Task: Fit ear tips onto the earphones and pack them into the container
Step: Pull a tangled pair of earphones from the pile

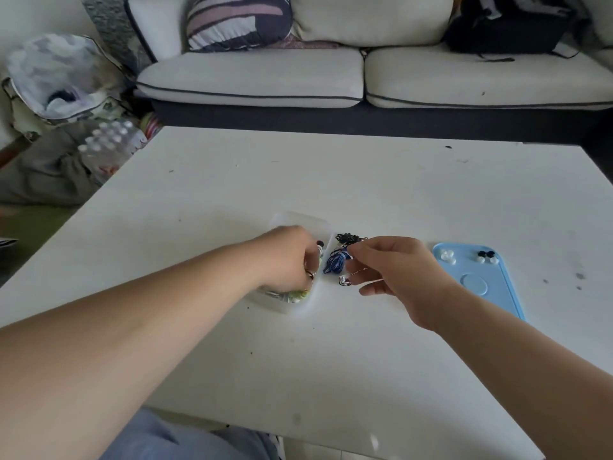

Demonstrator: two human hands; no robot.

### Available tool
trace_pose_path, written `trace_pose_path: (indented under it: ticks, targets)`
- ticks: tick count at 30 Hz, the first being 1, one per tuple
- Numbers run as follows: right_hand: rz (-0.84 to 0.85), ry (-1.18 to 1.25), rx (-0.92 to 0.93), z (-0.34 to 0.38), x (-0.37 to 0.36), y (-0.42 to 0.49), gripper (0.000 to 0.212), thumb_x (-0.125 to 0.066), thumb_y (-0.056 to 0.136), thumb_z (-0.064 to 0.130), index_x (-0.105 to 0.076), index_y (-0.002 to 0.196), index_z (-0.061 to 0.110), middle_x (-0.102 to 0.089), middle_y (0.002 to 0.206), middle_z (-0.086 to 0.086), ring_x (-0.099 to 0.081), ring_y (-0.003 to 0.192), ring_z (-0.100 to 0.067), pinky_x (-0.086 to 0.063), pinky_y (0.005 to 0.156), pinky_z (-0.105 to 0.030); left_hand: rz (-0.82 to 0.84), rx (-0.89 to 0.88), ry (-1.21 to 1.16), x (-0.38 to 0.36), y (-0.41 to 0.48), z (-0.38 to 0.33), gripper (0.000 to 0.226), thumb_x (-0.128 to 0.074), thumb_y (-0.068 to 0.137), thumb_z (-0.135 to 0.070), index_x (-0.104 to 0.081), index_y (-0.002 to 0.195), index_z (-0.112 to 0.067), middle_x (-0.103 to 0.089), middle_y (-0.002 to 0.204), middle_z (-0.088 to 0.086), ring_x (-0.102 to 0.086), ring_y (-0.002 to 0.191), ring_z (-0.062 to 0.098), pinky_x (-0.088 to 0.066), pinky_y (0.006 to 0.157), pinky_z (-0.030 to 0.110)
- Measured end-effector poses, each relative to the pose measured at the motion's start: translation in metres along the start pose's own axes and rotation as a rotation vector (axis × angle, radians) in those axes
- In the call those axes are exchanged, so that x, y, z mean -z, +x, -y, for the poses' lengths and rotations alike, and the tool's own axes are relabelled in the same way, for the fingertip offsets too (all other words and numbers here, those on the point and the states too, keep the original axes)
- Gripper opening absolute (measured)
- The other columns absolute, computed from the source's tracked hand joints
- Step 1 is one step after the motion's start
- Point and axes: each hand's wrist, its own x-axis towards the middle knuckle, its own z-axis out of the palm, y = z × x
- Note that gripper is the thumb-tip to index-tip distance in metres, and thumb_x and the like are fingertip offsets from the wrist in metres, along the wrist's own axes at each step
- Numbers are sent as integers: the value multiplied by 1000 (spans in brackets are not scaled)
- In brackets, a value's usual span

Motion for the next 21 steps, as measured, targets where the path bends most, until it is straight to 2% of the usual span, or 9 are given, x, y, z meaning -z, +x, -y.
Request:
trace_pose_path:
  ticks: [2, 4, 6, 8, 10, 12, 14, 17, 21]
  targets:
    - [-32, -24, 15, -1, 4, 0, 14, -68, 97, 18, -76, 94, 7, -76, 84, -11, -69, 68, -20, -58, 69, -37, 45, -13, 48, -10, -1, -2, 25, -60, 88, -6, -58, 73, -27, -57, 72, -10, -61, 92, 14, -49, 90, 19]
    - [-91, -66, 43, -1, 11, 0, 13, -68, 96, 18, -75, 91, 9, -76, 80, -9, -69, 67, -19, -59, 67, -36, 55, -1, 73, -12, -1, -4, 32, -54, 89, -3, -54, 67, -26, -58, 72, -7, -54, 74, 7, -54, 85, 24]
    - [-157, -132, 77, -2, 18, 3, 15, -65, 96, 16, -75, 87, 10, -77, 81, -10, -69, 65, -20, -57, 65, -36, 53, -2, 105, -9, 1, -4, 29, -57, 87, -5, -57, 68, -26, -62, 76, -7, -59, 76, 8, -58, 84, 29]
    - [-211, -314, 116, -5, 30, 6, 18, -60, 93, 17, -74, 82, 13, -76, 80, -11, -68, 64, -25, -54, 62, -36, -36, -19, 159, -4, 5, -6, 17, -63, 86, -11, -66, 74, -23, -69, 84, -7, -67, 89, 17, -58, 85, 33]
    - [-229, -540, 112, -11, 45, 9, 20, -56, 90, 17, -72, 78, 17, -75, 79, -11, -62, 60, -27, -53, 61, -36, -194, -48, 128, 4, 9, -14, 11, -64, 88, -16, -71, 82, -20, -71, 87, -6, -68, 86, 20, -57, 75, 31]
    - [-218, -659, 48, -18, 57, 12, 21, -53, 88, 12, -71, 79, 10, -74, 80, -17, -56, 60, -23, -53, 61, -38, -272, -111, 15, 4, 13, -27, 10, -65, 90, -18, -73, 86, -23, -69, 86, -10, -67, 84, 17, -54, 73, 28]
    - [-205, -651, -20, -23, 68, 16, 21, -49, 87, 7, -70, 84, 4, -71, 79, -20, -56, 59, -22, -52, 60, -38, -207, -181, -38, -4, 17, -43, 9, -66, 90, -19, -74, 92, -23, -68, 87, -13, -67, 87, 14, -54, 77, 27]
    - [-237, -467, -71, -23, 80, 19, 32, -42, 90, 0, -71, 95, 13, -68, 74, -10, -59, 52, -20, -51, 54, -31, -39, -268, 75, -28, 29, -66, 15, -59, 91, -14, -71, 89, -23, -65, 85, -12, -65, 86, 17, -53, 75, 28]
    - [-279, -332, -65, -15, 91, 15, 36, -41, 91, -3, -71, 102, 15, -67, 75, -8, -58, 53, -17, -47, 45, -25, -33, -288, 94, -43, 47, -92, 16, -57, 91, -15, -65, 86, -28, -69, 96, -3, -66, 91, 22, -54, 76, 30]
